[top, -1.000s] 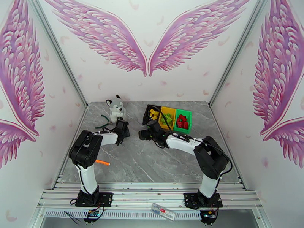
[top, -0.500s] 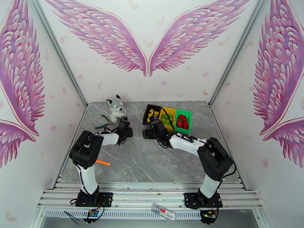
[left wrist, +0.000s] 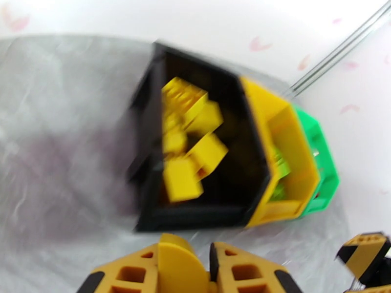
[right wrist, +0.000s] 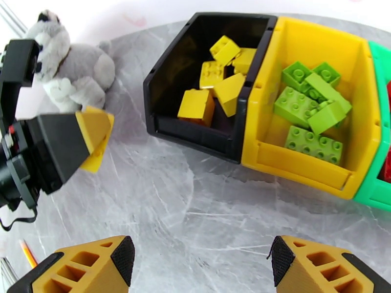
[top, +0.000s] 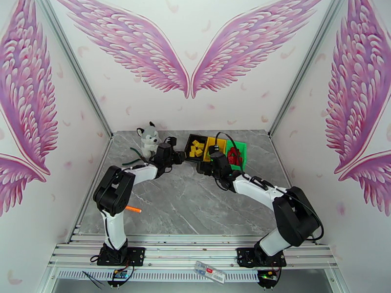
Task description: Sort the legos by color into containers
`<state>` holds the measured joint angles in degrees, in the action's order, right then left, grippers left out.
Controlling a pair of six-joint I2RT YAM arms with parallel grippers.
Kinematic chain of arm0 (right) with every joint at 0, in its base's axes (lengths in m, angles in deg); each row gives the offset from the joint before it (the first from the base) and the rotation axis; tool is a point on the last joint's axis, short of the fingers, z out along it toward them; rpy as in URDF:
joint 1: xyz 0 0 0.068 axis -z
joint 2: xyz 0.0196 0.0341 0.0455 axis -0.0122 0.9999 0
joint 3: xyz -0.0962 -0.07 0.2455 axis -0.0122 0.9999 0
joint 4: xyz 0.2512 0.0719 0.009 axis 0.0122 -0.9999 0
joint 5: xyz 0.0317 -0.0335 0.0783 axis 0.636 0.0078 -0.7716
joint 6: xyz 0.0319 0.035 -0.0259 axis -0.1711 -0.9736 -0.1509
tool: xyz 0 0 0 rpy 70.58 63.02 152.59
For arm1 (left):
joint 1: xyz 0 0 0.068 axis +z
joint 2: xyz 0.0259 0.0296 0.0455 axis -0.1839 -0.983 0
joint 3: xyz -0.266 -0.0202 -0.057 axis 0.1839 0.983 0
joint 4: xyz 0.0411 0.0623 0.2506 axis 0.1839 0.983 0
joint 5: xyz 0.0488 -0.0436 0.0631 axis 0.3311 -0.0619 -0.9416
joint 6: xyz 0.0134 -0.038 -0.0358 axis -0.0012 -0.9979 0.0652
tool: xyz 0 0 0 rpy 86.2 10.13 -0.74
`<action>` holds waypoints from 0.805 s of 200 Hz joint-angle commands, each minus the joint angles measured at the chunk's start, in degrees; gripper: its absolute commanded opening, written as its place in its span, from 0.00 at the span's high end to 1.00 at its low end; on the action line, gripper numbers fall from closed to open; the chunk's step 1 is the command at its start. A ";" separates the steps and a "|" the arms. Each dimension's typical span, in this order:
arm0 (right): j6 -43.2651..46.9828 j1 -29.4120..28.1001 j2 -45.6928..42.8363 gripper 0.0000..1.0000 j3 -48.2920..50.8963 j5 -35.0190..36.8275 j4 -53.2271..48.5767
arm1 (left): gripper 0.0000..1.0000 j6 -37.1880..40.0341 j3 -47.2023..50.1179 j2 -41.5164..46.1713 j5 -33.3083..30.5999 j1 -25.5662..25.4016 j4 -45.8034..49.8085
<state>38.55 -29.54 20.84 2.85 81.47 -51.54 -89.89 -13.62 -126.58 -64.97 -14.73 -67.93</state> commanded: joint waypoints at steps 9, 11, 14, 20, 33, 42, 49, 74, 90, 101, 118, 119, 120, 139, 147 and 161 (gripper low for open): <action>-1.28 0.70 -3.43 0.20 2.71 1.59 1.40 | 0.77 -1.02 -9.69 -5.79 2.50 -1.17 -0.08; -1.29 0.71 -3.50 0.20 2.84 1.62 1.33 | 0.77 -1.02 -10.36 -6.18 2.51 -1.17 0.02; -1.29 0.75 -3.71 0.20 3.03 1.80 1.31 | 0.76 -1.03 -11.25 -6.69 2.44 -1.34 0.10; -1.29 0.79 -3.97 0.20 3.28 1.90 1.29 | 0.76 -1.09 -12.98 -7.82 2.55 -1.49 0.37; -1.29 0.93 -4.66 0.20 3.69 2.26 1.08 | 0.74 -0.84 -16.80 -10.33 2.41 -1.90 1.30; -1.29 1.10 -5.00 0.20 4.09 2.28 0.93 | 0.70 -0.39 -18.91 -11.58 1.58 -2.20 2.28; -1.29 1.19 -5.24 0.20 4.33 2.28 0.85 | 0.65 -0.08 -20.63 -12.41 0.82 -2.36 3.08; -1.25 1.33 -5.99 0.20 5.04 2.66 0.58 | 0.46 0.73 -22.84 -12.91 -1.32 -2.78 3.91; -1.29 1.50 -6.03 0.20 5.26 2.85 0.51 | 0.38 1.66 -21.86 -11.38 -2.50 -3.01 3.62; -1.29 1.56 -5.96 0.18 5.35 2.89 0.59 | 0.33 2.50 -20.22 -9.60 -3.19 -3.26 3.20; -1.25 1.61 -5.95 0.17 5.35 2.81 0.80 | 0.28 4.77 -15.74 -5.75 -4.98 -4.10 1.80; -1.27 1.60 -5.95 0.16 5.35 2.85 0.82 | 0.27 4.91 -15.44 -5.40 -5.07 -4.20 1.67; -1.24 1.59 -5.95 0.16 5.35 2.87 0.83 | 0.27 5.06 -15.17 -5.10 -5.25 -4.20 1.56; -1.10 1.60 -6.16 0.13 5.69 3.45 1.01 | 0.20 8.29 -7.90 1.03 -8.91 -5.70 -0.57; -0.98 1.60 -6.50 0.11 6.00 3.95 1.11 | 0.04 9.74 -4.39 3.98 -10.59 -6.40 -1.73; -0.77 1.60 -7.23 0.10 6.40 4.67 0.90 | 0.01 11.95 3.10 9.50 -13.82 -7.64 -3.71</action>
<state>38.14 -28.27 16.07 7.77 83.83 -51.26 -83.64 -19.09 -128.01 -72.49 -20.02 -67.36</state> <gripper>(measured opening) 0.888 0.954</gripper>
